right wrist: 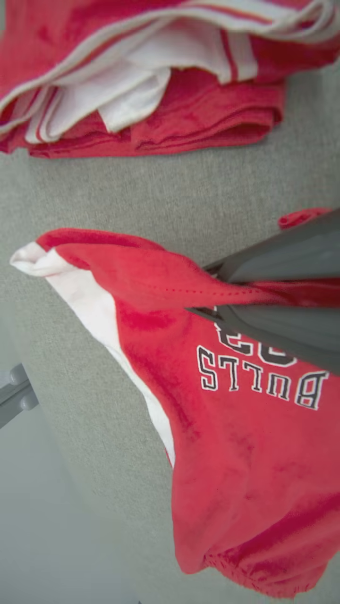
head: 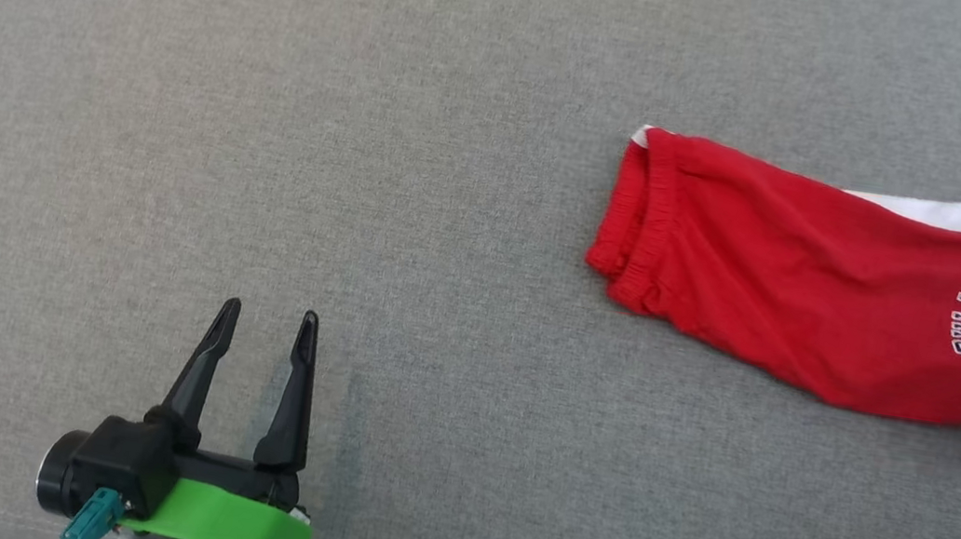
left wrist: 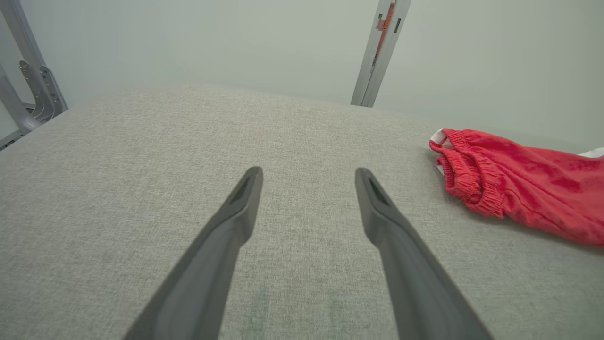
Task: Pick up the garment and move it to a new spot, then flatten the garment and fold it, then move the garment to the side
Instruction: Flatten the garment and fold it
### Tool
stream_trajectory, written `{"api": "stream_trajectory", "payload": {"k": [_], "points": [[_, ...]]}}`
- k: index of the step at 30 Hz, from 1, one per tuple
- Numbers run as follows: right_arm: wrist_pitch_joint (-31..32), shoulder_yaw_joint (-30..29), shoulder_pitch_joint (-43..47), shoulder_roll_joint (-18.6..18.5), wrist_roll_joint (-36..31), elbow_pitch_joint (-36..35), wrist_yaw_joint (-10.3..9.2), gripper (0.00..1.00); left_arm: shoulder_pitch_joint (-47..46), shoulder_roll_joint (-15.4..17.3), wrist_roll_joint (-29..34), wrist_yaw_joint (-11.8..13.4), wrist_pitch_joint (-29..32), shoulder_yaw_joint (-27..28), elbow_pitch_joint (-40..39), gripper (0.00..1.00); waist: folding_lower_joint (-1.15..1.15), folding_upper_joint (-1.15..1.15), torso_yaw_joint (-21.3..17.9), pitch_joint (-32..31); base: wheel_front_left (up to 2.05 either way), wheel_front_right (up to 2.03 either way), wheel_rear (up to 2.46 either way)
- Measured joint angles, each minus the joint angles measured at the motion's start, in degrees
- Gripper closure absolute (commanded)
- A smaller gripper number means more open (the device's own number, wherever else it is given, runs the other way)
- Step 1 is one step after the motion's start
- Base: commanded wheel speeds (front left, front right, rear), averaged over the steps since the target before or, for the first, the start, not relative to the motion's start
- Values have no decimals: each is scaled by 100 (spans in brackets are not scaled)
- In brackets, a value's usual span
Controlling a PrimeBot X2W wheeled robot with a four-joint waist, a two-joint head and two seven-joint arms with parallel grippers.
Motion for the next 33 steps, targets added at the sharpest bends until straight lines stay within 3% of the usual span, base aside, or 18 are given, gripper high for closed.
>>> {"api": "stream_trajectory", "payload": {"k": [7, 10, 16, 22, 30, 31, 32, 33], "points": [[2, -264, 122, -87, -99, -334, 0, 100, 166, 0, 10, 8, 0, 15, 52, 0, 0, 0, -111, -434, 0, 0, 0], [112, -1, -29, 8, -103, -522, -1, 100, 198, 0, -60, 44, 0, -80, 63, 0, 0, 0, -73, -516, 0, 0, 0], [427, 1031, -296, 603, -221, -787, 0, 100, 189, 1, -194, 134, 0, -276, 87, 0, 0, 0, 129, -510, 0, 0, 0], [283, 1639, -480, 1148, -703, -286, 0, 100, 102, 0, -287, 183, 0, -454, 178, 0, 0, 0, 327, -407, 0, 0, 0], [-247, 1785, -551, 1352, -1079, 404, 0, 100, 58, 1, -343, 191, 0, -385, 303, 0, 0, 0, 473, -359, 0, 0, 0], [-354, 1789, -561, 1371, -1117, 455, -1, 95, 59, 1, -343, 191, 0, -378, 311, 0, 0, 0, 465, -363, 0, 0, 0], [-459, 1829, -587, 1379, -1082, 488, -1, 43, 60, 1, -342, 190, 0, -376, 314, 0, 0, 0, 455, -368, 0, 0, 0], [-542, 1840, -614, 1393, -1002, 512, 0, 43, 60, 1, -341, 191, 0, -376, 316, 0, 0, 0, 445, -374, 0, 0, 0]]}}
